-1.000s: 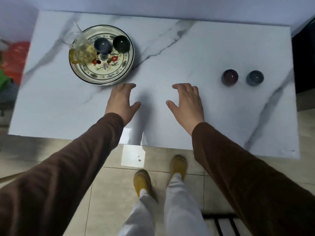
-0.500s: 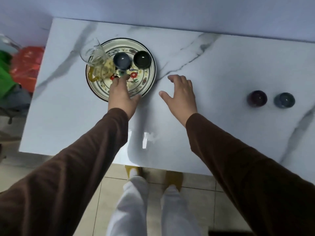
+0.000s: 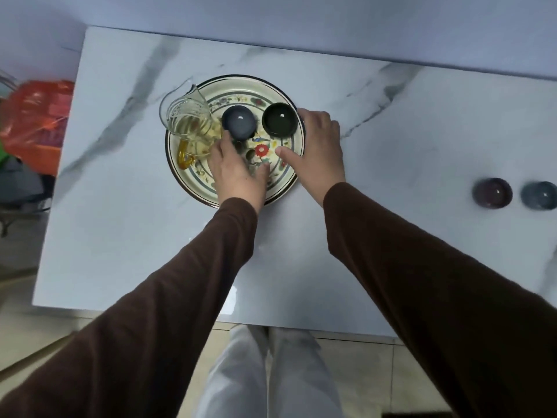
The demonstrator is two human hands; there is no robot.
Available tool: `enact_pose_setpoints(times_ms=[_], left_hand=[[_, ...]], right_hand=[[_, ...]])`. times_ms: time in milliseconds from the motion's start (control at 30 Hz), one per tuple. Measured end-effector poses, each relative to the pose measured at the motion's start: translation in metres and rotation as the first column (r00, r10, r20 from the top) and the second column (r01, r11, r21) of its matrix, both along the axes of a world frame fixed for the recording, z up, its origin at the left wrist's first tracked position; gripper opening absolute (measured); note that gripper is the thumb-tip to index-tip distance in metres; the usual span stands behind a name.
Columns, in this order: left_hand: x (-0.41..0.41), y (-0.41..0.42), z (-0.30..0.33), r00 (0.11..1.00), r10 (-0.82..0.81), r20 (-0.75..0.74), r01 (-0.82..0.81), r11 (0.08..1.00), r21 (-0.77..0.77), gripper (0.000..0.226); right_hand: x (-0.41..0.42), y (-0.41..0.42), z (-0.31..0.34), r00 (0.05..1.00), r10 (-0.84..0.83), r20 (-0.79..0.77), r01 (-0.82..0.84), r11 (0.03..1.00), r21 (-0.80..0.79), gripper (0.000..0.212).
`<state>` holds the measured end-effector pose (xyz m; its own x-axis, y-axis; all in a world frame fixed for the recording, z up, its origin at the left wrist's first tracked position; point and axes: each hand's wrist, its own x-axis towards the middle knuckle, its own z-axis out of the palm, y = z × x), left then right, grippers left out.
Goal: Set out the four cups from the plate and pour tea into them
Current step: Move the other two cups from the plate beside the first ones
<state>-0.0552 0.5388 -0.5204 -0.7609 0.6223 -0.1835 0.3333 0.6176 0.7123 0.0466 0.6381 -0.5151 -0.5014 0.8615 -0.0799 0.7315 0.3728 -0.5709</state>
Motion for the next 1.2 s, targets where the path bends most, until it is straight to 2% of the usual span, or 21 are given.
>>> enact_pose_setpoints(times_ms=[167, 467, 600, 800, 933, 1200], left_hand=[[0.004, 0.011, -0.007, 0.997, 0.078, 0.026, -0.078, 0.997, 0.000, 0.091], [0.016, 0.035, -0.016, 0.975, 0.216, 0.060, -0.219, 0.975, 0.043, 0.083], [0.019, 0.044, -0.017, 0.960, 0.274, 0.063, -0.277, 0.959, 0.051, 0.079], [0.026, 0.060, -0.016, 0.907, 0.417, 0.060, -0.421, 0.903, 0.088, 0.074], [0.024, 0.071, -0.017, 0.860, 0.500, 0.100, -0.509, 0.856, 0.088, 0.073], [0.015, 0.092, -0.026, 0.834, 0.551, 0.031, -0.550, 0.834, -0.044, 0.081]], right_hand=[[-0.018, 0.016, -0.011, 0.996, 0.077, 0.044, -0.081, 0.993, 0.083, 0.073], [-0.027, 0.036, -0.023, 0.983, 0.149, 0.104, -0.160, 0.982, 0.105, 0.071], [-0.025, 0.040, -0.022, 0.991, 0.132, 0.027, -0.134, 0.990, 0.049, 0.067], [-0.010, 0.038, -0.012, 0.986, -0.013, -0.165, 0.000, 0.997, -0.073, 0.068], [-0.007, 0.038, -0.003, 0.976, -0.050, -0.214, 0.022, 0.992, -0.127, 0.068], [-0.001, 0.042, 0.002, 0.955, -0.104, -0.276, 0.058, 0.983, -0.172, 0.068]])
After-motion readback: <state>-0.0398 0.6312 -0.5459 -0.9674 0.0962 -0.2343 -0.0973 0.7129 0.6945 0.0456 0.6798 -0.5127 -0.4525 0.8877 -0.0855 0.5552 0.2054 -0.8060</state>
